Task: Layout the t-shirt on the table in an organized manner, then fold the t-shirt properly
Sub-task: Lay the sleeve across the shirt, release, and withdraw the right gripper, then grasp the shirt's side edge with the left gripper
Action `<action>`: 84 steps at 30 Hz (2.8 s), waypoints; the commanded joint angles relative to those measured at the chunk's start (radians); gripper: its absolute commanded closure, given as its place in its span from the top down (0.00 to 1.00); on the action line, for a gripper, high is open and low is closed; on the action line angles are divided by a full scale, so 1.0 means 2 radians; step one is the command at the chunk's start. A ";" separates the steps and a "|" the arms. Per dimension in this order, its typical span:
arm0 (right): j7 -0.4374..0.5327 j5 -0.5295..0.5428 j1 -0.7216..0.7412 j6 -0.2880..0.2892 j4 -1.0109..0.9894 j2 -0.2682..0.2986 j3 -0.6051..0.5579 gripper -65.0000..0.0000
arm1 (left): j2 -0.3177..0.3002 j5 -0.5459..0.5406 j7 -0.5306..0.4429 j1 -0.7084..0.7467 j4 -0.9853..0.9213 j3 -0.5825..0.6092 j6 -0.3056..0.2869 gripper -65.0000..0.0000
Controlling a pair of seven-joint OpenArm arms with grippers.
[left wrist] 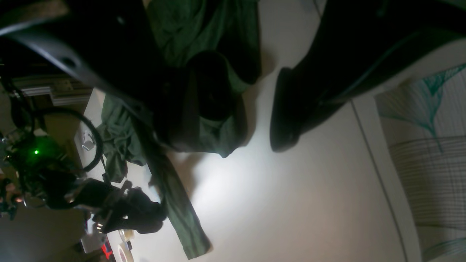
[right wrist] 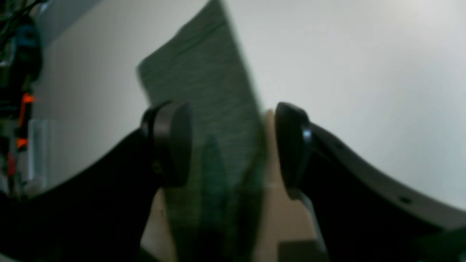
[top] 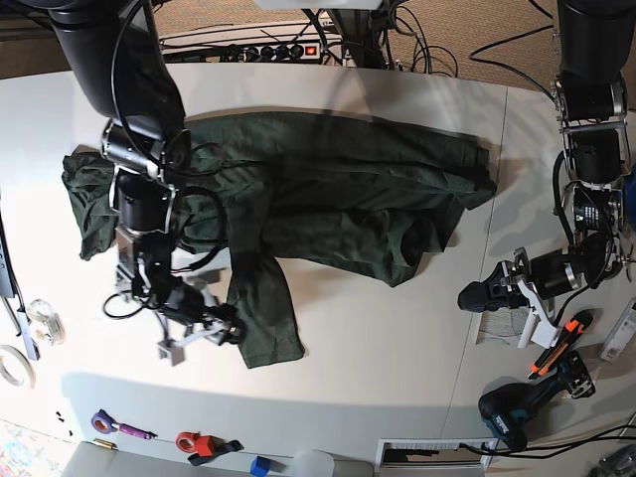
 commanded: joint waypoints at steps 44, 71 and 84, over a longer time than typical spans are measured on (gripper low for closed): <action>-0.151 -0.138 -0.203 -0.067 0.523 -0.114 -0.466 0.44 | -0.045 -0.014 -0.007 -0.031 0.007 -0.002 -0.004 0.50; -0.290 0.324 -0.336 0.075 0.582 0.035 0.255 0.44 | -0.104 -0.117 0.149 0.160 0.147 -0.002 0.013 0.66; -0.309 0.406 -0.402 0.096 0.582 0.086 0.357 0.44 | -0.026 -0.051 0.123 0.174 0.147 -0.002 0.045 0.70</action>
